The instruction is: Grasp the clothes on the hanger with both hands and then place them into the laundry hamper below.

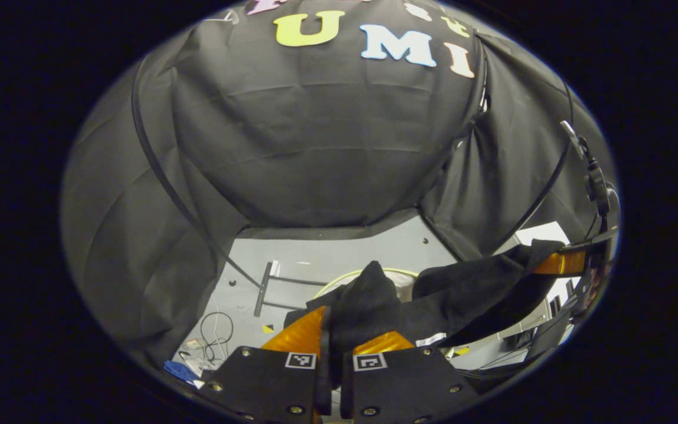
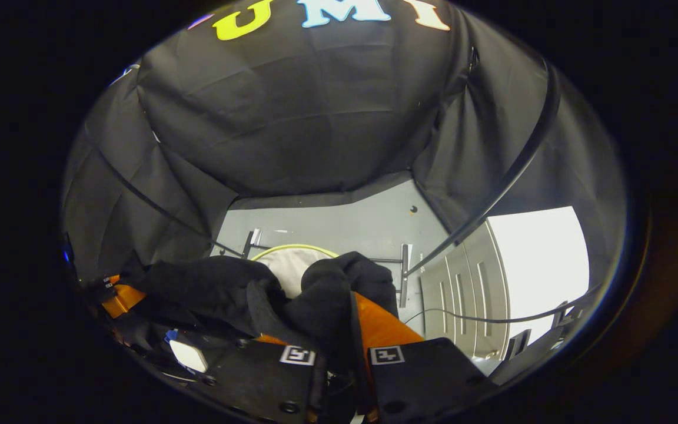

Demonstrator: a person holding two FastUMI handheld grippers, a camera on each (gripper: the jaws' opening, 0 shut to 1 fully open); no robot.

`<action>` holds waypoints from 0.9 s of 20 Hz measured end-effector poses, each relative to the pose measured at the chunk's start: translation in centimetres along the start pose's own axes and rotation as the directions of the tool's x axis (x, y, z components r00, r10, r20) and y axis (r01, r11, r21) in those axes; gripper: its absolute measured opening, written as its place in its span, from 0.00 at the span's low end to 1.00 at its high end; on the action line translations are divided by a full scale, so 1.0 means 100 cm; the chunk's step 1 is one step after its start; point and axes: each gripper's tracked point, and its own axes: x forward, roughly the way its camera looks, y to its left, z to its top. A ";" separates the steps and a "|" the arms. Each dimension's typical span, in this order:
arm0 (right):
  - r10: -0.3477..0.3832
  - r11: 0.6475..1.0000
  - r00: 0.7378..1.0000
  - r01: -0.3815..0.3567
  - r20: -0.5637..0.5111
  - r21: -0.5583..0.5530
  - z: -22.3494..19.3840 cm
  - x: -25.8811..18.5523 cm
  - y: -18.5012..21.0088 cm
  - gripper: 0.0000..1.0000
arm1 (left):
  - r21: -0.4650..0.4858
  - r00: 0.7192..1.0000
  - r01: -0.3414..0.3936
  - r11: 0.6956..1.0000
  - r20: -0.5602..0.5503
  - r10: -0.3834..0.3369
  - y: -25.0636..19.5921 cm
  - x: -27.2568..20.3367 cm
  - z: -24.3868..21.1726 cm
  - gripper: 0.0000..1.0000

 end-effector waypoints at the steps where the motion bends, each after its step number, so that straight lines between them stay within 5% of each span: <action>1: 0.010 1.000 1.000 -0.010 -0.008 0.005 -0.002 -0.002 0.004 0.27 | -0.016 1.000 -0.007 1.000 -0.010 0.007 -0.001 -0.004 -0.003 0.08; 2: 0.019 1.000 1.000 -0.019 -0.012 0.004 -0.004 -0.002 0.006 0.32 | -0.030 1.000 -0.009 1.000 -0.019 0.009 -0.003 -0.006 -0.005 0.14; 4: 0.040 0.999 0.999 -0.040 -0.015 -0.002 -0.006 -0.006 0.013 0.65 | -0.047 1.000 -0.013 0.999 -0.022 0.012 -0.003 -0.007 -0.007 0.26; 7: 0.013 0.999 1.000 -0.013 0.007 -0.035 -0.003 -0.011 0.007 1.00 | -0.065 1.000 -0.009 0.998 -0.010 0.009 -0.004 -0.007 -0.008 0.59; 10: -0.006 0.999 1.000 0.007 0.030 -0.044 -0.004 -0.021 0.003 0.98 | -0.098 0.999 -0.040 0.994 0.008 0.041 -0.001 -0.008 -0.007 0.92; 14: -0.041 0.999 0.995 0.043 0.086 -0.022 0.003 -0.040 -0.020 0.93 | -0.144 0.998 -0.060 0.988 0.028 0.064 -0.004 -0.012 -0.003 0.94; 18: -0.063 0.997 0.978 0.069 0.198 -0.019 0.024 -0.075 -0.052 0.98 | -0.146 0.990 -0.112 0.983 0.073 0.124 0.002 -0.021 0.009 0.94</action>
